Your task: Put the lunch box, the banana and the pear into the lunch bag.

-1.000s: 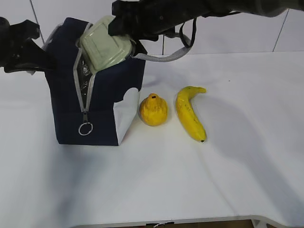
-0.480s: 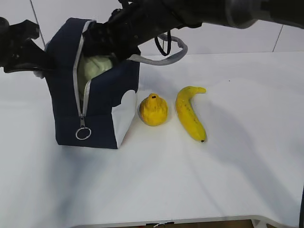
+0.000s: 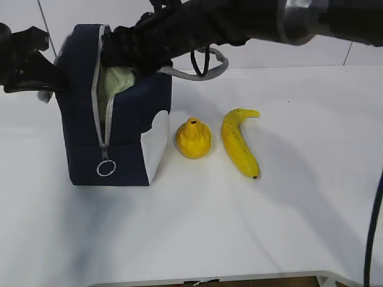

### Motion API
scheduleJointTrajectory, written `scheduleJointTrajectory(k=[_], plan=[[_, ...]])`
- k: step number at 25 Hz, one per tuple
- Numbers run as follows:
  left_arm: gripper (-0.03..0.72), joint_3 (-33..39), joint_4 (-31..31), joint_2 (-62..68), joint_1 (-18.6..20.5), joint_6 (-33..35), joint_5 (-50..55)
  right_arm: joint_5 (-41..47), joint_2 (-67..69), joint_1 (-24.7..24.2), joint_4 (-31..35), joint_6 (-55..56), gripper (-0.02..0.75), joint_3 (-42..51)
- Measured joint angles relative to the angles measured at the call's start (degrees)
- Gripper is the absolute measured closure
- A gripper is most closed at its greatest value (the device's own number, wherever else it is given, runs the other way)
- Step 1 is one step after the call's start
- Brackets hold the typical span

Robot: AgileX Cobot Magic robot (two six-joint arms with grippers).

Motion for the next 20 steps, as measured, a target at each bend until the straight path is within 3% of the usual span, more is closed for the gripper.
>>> scheduleJointTrajectory(k=[14,20], plan=[[0.694,0.00,0.00,0.00,0.00,0.05,0.26,5.11,4.90,0.00,0.18,-4.83,0.329,-0.04],[0.694,0.00,0.00,0.00,0.00,0.05,0.35,7.32,4.90,0.00,0.54,-5.73,0.276,-0.18]])
